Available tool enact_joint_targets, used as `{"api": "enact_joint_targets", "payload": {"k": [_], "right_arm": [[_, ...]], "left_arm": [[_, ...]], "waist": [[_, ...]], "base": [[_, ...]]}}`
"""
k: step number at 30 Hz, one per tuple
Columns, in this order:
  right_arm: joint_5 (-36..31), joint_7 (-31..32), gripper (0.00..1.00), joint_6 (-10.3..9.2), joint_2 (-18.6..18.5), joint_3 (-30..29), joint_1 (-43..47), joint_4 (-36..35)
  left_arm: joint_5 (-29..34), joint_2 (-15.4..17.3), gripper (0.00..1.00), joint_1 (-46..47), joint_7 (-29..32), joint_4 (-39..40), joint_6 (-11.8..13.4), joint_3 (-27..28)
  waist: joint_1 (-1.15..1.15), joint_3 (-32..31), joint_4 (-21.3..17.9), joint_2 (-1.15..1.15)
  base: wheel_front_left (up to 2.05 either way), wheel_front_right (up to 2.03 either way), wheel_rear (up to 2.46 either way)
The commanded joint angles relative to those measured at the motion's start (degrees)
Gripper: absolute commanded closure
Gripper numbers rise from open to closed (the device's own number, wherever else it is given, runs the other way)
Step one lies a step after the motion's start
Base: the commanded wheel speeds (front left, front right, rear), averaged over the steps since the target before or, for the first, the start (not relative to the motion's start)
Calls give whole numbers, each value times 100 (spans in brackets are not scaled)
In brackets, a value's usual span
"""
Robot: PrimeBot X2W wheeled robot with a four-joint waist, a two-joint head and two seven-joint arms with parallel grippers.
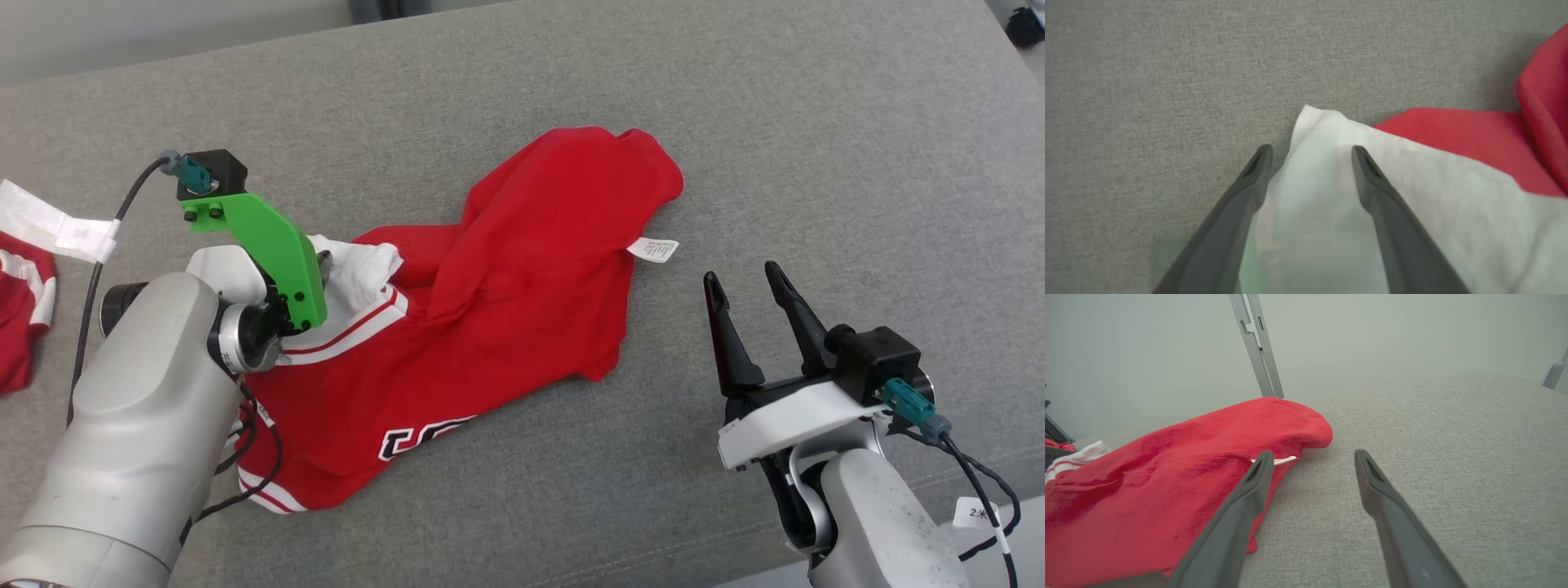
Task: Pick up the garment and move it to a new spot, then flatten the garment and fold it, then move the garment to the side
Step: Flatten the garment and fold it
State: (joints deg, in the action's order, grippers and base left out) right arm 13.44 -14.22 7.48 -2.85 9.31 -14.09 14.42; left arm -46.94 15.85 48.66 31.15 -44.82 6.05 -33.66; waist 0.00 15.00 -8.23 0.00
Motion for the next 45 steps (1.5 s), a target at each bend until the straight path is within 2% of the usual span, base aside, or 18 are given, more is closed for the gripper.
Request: {"api": "enact_joint_targets", "payload": {"k": [1, 5, 6, 7, 8, 9, 15, 19, 23, 27, 31, 33, 36, 41, 42, 43, 45], "right_arm": [[18, -40, 0, 3, -7, 10, -70, 19], [33, -66, 0, 3, -9, 4, -81, 63], [36, -71, 0, 3, -8, 5, -82, 68], [43, -74, 0, 3, -7, 7, -83, 71], [51, -72, 0, 3, -9, 11, -87, 76], [52, -77, 0, 3, -9, 15, -99, 87], [50, -96, 0, 3, -10, -56, -111, 117], [-7, -92, 0, 3, -11, -133, -10, 132], [-97, -95, 0, 3, -9, -230, 118, 133], [-147, -81, 0, 2, -13, -322, 241, 125], [-169, -43, 0, 3, -7, -361, 362, 91], [-170, -13, 0, 2, -12, -369, 392, 56], [-163, 15, 0, 3, -10, -362, 426, 32], [-147, 50, 0, 3, -11, -305, 425, 10], [-144, 54, 0, 3, -12, -301, 426, 5], [-144, 62, 0, 3, -11, -299, 428, 2], [-144, 75, 0, 3, -11, -289, 431, -1]], "left_arm": [[19, 78, 0, 108, -19, -58, -31, -21], [61, 69, 0, 174, -43, -192, -59, -67], [74, 65, 14, 191, -31, -232, -78, -87], [81, 60, 46, 192, -3, -261, -100, -109], [82, 51, 71, 187, -2, -296, -114, -122], [77, 46, 100, 191, -4, -322, -128, -126], [182, 21, 100, 303, -476, -317, -157, -116], [129, -28, 100, 232, -954, -58, -340, -41], [-32, -34, 100, -168, -1313, 638, -640, 12], [-189, 148, 100, -957, -1309, 1987, -722, -61], [-362, 540, 100, -2135, -1055, 3760, -412, -167], [-359, 769, 100, -2701, -942, 4565, -75, -201], [-394, 1003, 100, -3340, -780, 5271, 298, -256], [-392, 1352, 100, -3930, -373, 5587, 680, -425], [-374, 1388, 60, -3983, -321, 5577, 751, -435], [-378, 1401, 0, -4003, -330, 5565, 802, -415], [-368, 1399, 0, -4010, -365, 5498, 880, -356]], "waist": [[0, 121, -135, 0], [0, 122, -165, 0], [0, 120, -167, 0], [0, 117, -169, 0], [0, 115, -172, 0], [0, 115, -175, 0], [0, 88, -92, 0], [0, -30, 64, 0], [0, -217, 307, 0], [0, -437, 534, 0], [0, -594, 748, 0], [0, -627, 845, 0], [0, -665, 937, 0], [0, -695, 1022, 0], [0, -701, 1030, 0], [0, -705, 1037, 0], [0, -714, 1039, 0]], "base": [[0, 0, 0], [0, 0, 0], [0, 0, 0], [0, 0, 0], [0, 0, 0], [0, 0, 0], [0, 0, 0], [0, 0, 0], [0, 0, 0], [0, 0, 0], [0, 0, 0], [0, 0, 0], [0, 0, 0], [0, 0, 0], [0, 0, 0], [0, 0, 0], [0, 0, 0]]}}
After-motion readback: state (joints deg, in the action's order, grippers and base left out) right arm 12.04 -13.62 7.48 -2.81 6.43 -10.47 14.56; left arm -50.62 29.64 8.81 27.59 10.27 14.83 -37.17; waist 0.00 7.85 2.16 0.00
